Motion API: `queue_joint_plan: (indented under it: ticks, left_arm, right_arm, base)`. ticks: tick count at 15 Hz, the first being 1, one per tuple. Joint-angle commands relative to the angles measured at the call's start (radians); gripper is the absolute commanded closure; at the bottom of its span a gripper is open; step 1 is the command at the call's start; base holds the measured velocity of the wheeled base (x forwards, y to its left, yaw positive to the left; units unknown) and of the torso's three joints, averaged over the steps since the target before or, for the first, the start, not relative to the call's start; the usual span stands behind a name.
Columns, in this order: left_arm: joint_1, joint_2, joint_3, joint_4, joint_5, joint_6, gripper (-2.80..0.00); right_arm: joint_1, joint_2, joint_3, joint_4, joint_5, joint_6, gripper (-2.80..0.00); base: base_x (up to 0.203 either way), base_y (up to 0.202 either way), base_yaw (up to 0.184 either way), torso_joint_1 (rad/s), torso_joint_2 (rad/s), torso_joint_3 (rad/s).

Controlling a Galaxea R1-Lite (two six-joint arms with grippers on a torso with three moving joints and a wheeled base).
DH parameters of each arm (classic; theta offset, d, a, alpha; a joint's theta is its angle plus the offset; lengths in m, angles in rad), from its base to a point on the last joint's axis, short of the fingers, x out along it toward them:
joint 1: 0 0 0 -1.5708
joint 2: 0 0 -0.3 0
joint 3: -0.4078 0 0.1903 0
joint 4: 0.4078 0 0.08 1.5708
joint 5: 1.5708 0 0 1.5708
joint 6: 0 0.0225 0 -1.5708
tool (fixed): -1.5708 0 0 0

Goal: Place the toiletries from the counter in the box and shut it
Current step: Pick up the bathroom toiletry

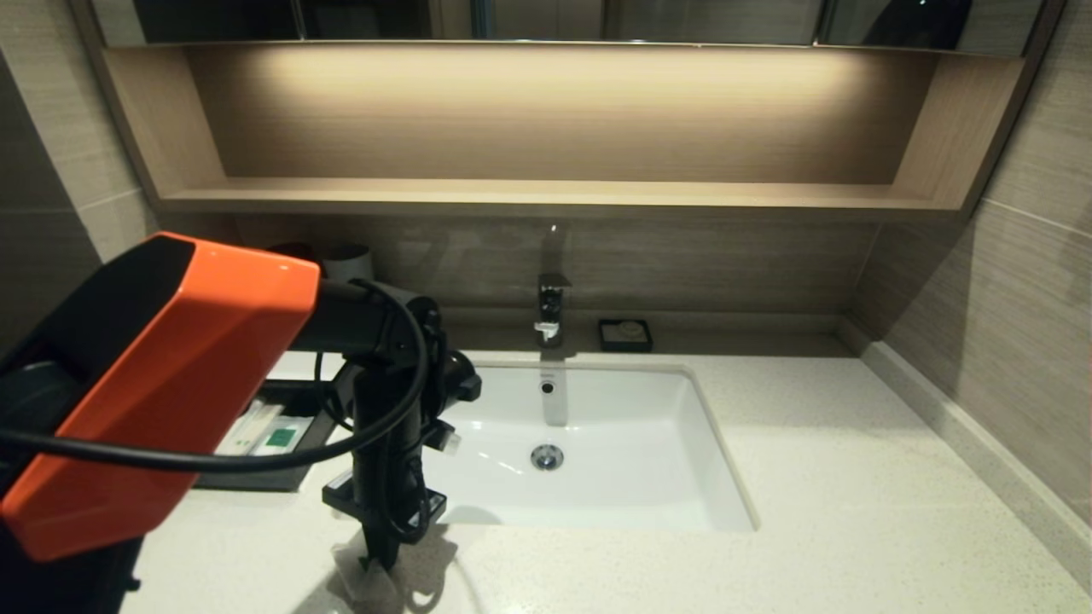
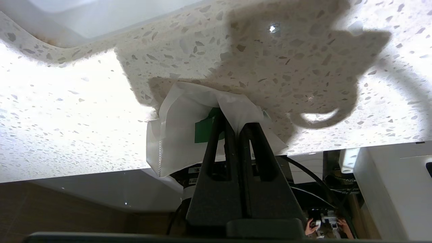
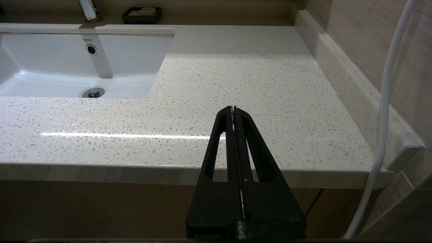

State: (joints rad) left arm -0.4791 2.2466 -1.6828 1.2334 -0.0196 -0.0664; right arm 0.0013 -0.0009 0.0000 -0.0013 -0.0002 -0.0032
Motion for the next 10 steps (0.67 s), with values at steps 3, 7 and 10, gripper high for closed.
queue_joint_plan:
  ticks: [3, 7, 10]
  left_arm:
    - [0.002, -0.029, -0.003, 0.006, 0.0, -0.01, 0.0]
    - [0.031, -0.115, -0.025, 0.005, -0.001, -0.028, 0.0]
    - [0.089, -0.203, -0.061, 0.006, -0.002, -0.031, 0.0]
  right_arm:
    - [0.001, -0.001, 0.002, 0.0, 0.0, 0.0, 0.0]
    - [0.0, 0.001, 0.002, 0.0, 0.0, 0.0, 0.0]
    - [0.0, -0.001, 0.002, 0.0, 0.0, 0.0, 0.0]
  base:
    - [0.0, 0.0, 0.0, 0.0, 0.0, 0.0]
    - [0.0, 0.0, 0.0, 0.0, 0.0, 0.0]
    - [0.0, 0.0, 0.0, 0.0, 0.0, 0.0]
